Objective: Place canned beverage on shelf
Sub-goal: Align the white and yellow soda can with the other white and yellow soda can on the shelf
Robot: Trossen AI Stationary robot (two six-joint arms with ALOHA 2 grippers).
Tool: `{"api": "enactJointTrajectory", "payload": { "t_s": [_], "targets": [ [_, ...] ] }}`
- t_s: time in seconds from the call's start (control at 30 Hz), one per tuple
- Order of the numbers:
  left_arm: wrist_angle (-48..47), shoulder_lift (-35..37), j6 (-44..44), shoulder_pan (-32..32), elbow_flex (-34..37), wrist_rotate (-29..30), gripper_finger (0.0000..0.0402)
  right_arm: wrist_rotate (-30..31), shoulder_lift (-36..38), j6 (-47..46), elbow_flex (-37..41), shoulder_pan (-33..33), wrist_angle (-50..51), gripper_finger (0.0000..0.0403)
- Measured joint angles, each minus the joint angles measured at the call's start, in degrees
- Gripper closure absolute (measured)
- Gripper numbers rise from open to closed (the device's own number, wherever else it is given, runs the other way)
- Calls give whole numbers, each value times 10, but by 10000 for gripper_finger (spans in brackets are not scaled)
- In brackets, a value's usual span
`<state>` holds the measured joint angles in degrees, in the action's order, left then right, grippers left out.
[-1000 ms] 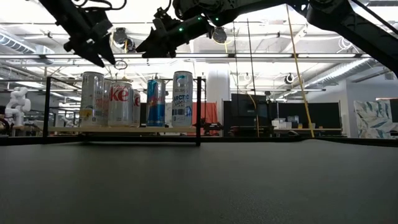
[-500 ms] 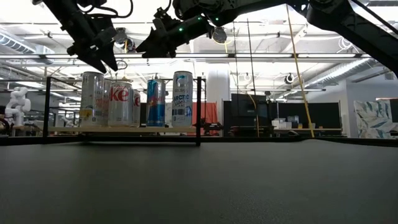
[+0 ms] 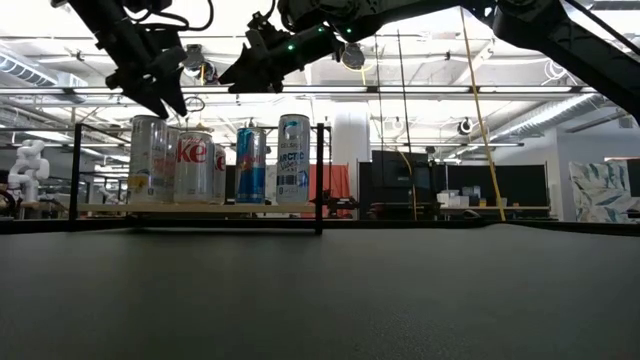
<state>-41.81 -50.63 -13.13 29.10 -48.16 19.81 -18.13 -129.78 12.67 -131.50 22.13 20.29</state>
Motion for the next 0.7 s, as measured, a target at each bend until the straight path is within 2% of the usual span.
{"api": "enactJointTrajectory", "payload": {
  "t_s": [0.7],
  "targets": [
    [-67, 2, -16, 0, 0, 0, 94, 0, 0, 0, 0, 0, 0, 145]
  ]
}}
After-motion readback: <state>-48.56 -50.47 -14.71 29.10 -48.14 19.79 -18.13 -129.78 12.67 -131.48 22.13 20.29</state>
